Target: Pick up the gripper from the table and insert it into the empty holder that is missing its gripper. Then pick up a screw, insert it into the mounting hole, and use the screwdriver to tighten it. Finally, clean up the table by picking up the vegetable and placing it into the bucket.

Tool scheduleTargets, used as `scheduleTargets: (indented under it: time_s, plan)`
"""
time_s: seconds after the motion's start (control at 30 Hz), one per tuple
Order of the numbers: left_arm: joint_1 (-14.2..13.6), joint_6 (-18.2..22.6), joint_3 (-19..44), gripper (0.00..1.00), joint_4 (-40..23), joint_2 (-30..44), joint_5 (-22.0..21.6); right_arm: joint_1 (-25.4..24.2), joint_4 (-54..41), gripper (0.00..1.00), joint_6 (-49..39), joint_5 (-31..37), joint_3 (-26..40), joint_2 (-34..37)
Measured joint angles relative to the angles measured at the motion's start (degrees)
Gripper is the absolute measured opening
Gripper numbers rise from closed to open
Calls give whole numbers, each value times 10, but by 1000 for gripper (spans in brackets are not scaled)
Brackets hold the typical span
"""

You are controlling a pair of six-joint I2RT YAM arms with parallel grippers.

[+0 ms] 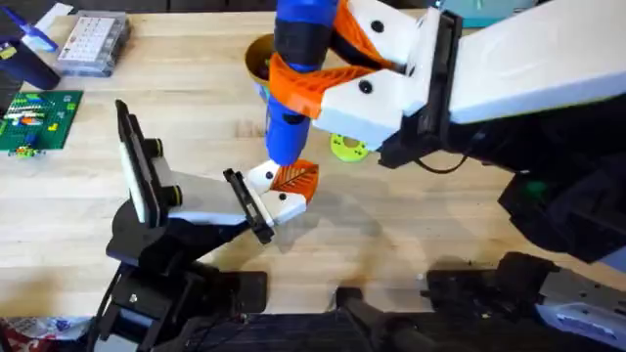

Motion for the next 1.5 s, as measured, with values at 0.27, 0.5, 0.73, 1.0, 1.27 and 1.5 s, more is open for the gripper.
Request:
scheduleTargets:
  time_s: [0.27,0.5,0.73,1.0,1.27,1.5]
  plan:
    - [0,0,0,10,0,0,0,0,10,118,0,0,0,9]
    - [0,0,0,10,0,0,0,8,58,119,0,0,-1,46]
    - [0,0,0,9,0,0,0,13,57,119,0,0,-1,54]
    - [0,0,0,10,0,0,0,18,54,118,0,0,-1,54]
    - [0,0,0,9,0,0,0,19,56,119,0,0,-1,60]
    - [0,0,0,10,0,0,0,19,52,119,0,0,-1,65]
